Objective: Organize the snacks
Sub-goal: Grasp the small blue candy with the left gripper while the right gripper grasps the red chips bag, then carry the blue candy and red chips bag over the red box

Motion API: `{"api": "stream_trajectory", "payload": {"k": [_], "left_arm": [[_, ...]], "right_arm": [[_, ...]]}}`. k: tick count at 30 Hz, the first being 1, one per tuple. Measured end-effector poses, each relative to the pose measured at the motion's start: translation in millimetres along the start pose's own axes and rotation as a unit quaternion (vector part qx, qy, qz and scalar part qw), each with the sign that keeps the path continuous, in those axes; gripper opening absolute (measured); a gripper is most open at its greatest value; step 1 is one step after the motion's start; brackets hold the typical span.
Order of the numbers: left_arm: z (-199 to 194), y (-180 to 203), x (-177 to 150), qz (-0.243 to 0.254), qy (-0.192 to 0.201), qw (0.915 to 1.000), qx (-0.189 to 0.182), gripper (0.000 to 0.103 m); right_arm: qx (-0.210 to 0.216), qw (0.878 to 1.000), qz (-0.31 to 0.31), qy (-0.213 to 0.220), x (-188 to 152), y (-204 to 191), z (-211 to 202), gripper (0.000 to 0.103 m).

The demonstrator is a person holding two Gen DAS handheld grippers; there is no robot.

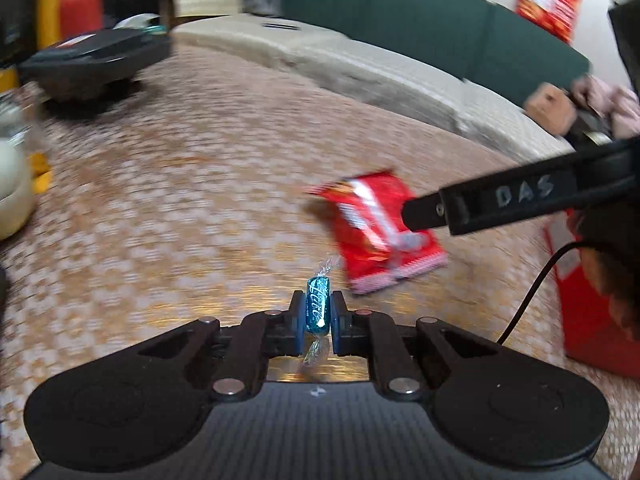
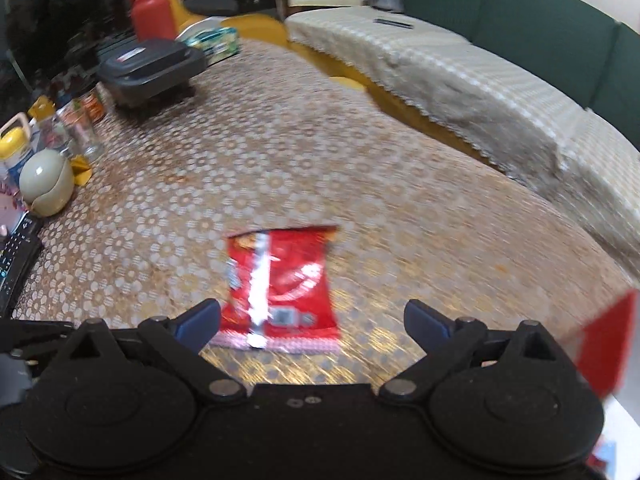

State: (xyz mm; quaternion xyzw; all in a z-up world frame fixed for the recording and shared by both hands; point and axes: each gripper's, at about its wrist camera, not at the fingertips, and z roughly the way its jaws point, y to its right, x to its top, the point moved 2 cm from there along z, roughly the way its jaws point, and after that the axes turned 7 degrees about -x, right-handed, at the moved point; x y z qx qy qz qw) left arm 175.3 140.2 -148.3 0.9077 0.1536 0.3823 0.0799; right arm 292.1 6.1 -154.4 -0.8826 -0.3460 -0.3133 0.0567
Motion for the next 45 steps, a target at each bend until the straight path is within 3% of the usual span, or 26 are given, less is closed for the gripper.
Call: {"api": "stream_trajectory", "payload": {"k": [4,12,15,24,34,45], "left_arm": [[-4,-21,2,-0.019,0.02,0.9994,0.023,0.012],[-4,-31,3,-0.026,0.025,0.9993,0.014,0.012],[0,-32,2,-0.03,0.019,0.9993,0.013,0.012],[0,-32,3,-0.035,0.019,0.9992,0.011,0.012],[-9,-21,2,-0.022,0.019,0.9995,0.013,0.012],[-55,32,1,0.047,0.035,0.9981,-0.018,0.012]], "right_arm": [[0.002,1.0,-0.01,-0.013,13,-17,26,0.098],[-0.024,0.998,-0.03,-0.046,15,-31,63,0.098],[-0.027,0.998,-0.025,-0.056,13,-32,71,0.081],[-0.042,0.998,-0.007,-0.048,11,-30,64,0.071],[-0.05,0.998,0.034,-0.03,-6,-14,0,0.071],[-0.061,0.994,0.088,0.006,-48,11,-96,0.071]]}}
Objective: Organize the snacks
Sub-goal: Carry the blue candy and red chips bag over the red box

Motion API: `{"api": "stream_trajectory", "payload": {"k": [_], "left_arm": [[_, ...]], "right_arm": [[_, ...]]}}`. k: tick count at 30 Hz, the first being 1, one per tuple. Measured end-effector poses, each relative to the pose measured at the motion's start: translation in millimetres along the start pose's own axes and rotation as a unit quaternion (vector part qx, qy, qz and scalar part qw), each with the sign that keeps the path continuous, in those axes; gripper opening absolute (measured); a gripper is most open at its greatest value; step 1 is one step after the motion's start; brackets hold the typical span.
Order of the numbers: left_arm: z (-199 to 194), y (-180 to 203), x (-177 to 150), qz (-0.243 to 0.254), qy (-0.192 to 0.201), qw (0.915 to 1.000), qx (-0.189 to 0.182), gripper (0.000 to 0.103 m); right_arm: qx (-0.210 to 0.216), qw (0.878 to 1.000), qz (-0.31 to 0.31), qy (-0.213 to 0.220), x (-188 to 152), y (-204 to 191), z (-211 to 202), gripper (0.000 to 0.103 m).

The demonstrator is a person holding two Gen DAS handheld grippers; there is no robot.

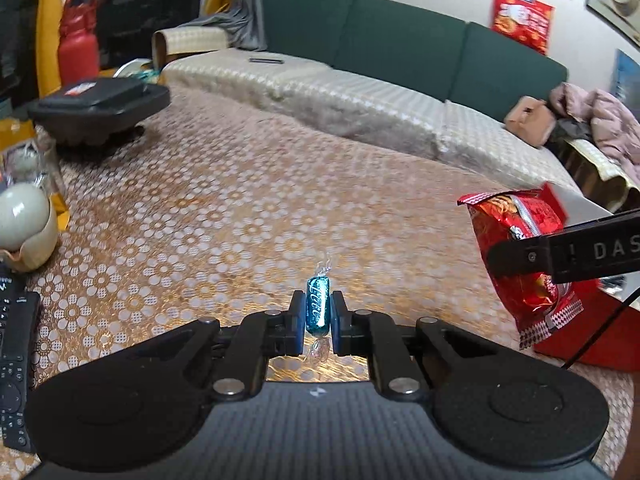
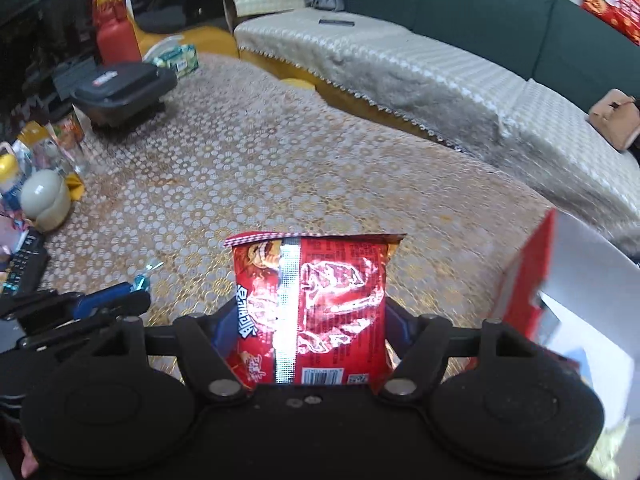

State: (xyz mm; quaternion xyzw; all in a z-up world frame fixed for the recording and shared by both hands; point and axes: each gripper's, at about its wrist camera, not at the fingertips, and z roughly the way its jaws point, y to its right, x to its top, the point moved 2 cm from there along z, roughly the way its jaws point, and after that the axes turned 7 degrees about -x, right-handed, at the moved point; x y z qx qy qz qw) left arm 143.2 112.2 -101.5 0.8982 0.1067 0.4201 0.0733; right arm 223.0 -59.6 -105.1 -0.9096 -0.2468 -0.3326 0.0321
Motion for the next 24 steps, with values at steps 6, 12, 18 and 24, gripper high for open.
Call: {"api": "stream_trajectory", "payload": {"k": [6,12,18,24], "left_arm": [[-25,40,1,0.04,-0.003,0.9989,-0.025,0.012],[-44,92,2,0.091,-0.002,0.9949,-0.044,0.012],[-50,145,14,0.125,-0.008,0.9897,-0.069,0.012],[-44,200,33,0.153,-0.021,0.9829,-0.101,0.012]], "right_arm": [[0.0,0.999,0.033,0.024,-22,27,-45,0.071],[-0.008,0.997,0.071,0.039,-48,64,-73,0.071],[-0.027,0.992,0.107,0.06,-71,110,-97,0.071],[-0.046,0.986,0.145,0.073,-89,162,-108,0.071]]}}
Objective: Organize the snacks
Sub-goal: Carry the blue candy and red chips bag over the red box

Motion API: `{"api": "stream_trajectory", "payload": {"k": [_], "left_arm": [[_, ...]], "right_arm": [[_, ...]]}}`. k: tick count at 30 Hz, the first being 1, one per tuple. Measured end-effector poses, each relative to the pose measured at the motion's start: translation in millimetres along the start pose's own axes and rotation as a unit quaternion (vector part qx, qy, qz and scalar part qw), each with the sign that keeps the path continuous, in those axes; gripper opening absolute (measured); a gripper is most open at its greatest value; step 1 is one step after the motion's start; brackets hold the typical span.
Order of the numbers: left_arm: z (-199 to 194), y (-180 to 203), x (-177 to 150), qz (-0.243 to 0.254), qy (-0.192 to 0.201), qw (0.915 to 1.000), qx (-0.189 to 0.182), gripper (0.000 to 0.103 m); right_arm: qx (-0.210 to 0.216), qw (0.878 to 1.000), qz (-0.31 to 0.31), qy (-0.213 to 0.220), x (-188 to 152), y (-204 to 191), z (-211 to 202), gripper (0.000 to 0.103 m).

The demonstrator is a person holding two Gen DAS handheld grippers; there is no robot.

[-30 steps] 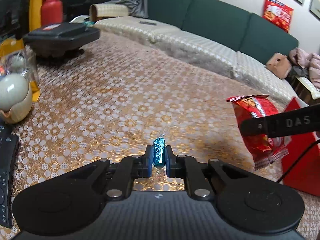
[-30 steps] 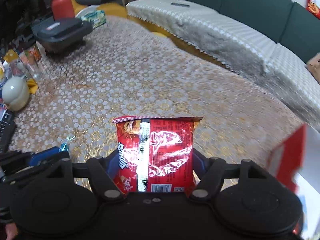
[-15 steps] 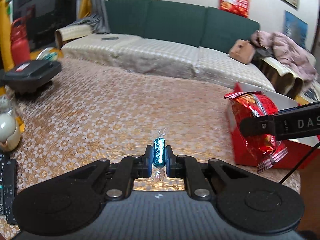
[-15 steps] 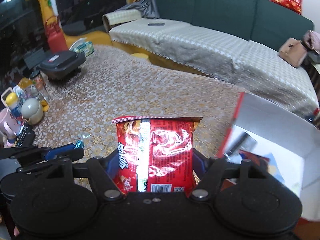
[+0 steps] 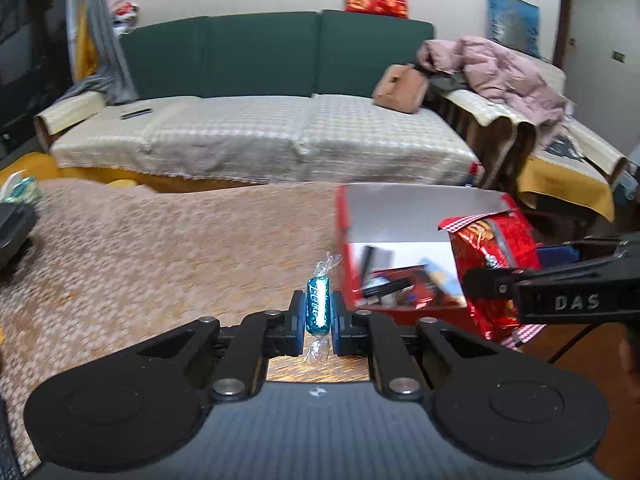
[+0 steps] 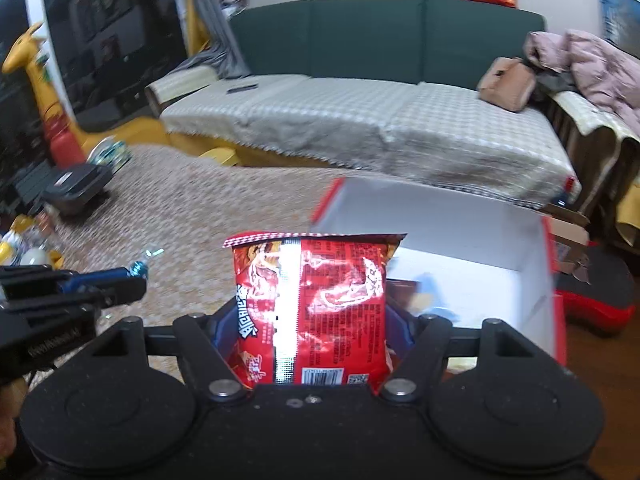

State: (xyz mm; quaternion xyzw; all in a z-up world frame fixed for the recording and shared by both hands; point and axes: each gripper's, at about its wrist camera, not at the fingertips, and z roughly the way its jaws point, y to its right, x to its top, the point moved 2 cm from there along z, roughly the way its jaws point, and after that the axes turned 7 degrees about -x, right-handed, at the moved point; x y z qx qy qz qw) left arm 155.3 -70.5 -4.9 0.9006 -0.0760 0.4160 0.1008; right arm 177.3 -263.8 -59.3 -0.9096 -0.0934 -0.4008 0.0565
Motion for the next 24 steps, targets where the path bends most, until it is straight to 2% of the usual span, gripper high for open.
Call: {"api": "stream_trajectory", "payload": {"k": [11,17,24], "left_arm": [[59,61,32,0.045,-0.047,0.9971,-0.039,0.012],[93,79,39,0.062,-0.066,0.9937,-0.067,0.012],[133,91,34,0.076,-0.104,0.9895,-0.065,0.012]], "right_arm": [[-0.061,0.997,0.037,0.005,11,80,25,0.071],[-0.073,0.997,0.027,-0.012,16,99,49,0.071],[-0.068,0.997,0.003,-0.046,11,104,78,0.071]]}}
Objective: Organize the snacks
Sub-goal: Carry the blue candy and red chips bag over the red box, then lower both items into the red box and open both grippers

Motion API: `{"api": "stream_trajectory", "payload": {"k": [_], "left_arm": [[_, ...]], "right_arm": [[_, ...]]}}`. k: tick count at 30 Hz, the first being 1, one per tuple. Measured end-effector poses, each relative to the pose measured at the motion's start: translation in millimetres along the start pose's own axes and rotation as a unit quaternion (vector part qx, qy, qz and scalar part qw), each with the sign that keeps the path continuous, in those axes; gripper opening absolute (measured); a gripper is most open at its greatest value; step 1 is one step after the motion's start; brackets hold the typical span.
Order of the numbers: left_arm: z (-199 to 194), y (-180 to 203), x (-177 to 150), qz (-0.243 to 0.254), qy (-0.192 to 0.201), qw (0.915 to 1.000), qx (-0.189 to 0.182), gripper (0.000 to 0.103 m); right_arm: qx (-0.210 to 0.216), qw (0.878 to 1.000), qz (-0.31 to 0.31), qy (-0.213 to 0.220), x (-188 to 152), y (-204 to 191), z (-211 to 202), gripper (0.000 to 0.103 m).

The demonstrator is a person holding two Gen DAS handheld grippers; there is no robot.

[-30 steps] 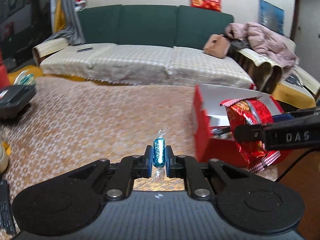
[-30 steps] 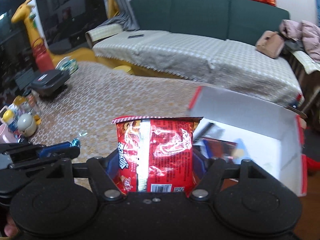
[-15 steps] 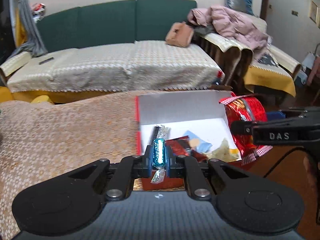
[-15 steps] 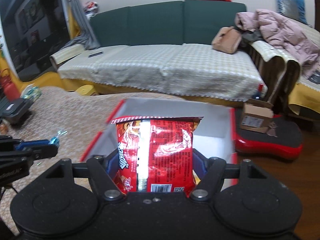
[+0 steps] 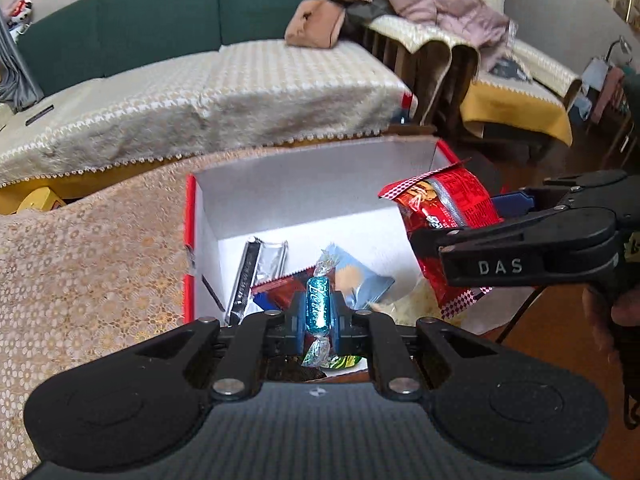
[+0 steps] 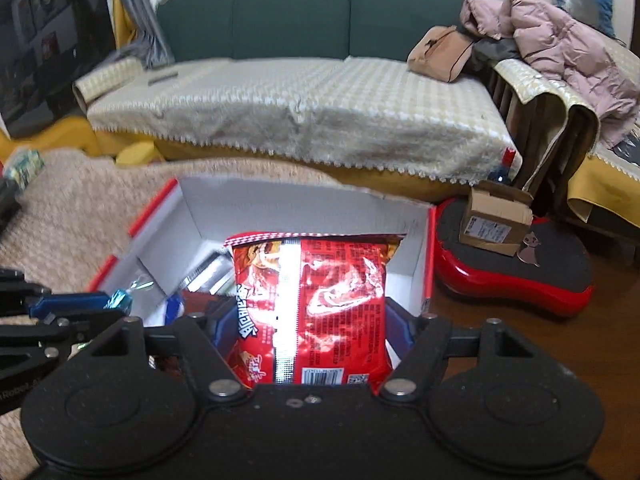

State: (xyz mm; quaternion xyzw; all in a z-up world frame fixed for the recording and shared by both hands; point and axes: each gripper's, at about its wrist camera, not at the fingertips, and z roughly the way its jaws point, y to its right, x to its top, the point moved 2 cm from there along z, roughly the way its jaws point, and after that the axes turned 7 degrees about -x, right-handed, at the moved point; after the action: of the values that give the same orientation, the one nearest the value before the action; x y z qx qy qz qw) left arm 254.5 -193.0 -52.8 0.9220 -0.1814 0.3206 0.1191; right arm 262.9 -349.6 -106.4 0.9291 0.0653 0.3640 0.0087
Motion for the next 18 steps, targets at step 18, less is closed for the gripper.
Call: {"api": "stream_trajectory", "payload": {"k": [18], "left_arm": [[27,3,-16,-0.011,-0.043,0.999,0.007,0.012]], "right_arm": [[-0.004,1.0,-0.012,-0.023,-19,-1,13,0.082]]}}
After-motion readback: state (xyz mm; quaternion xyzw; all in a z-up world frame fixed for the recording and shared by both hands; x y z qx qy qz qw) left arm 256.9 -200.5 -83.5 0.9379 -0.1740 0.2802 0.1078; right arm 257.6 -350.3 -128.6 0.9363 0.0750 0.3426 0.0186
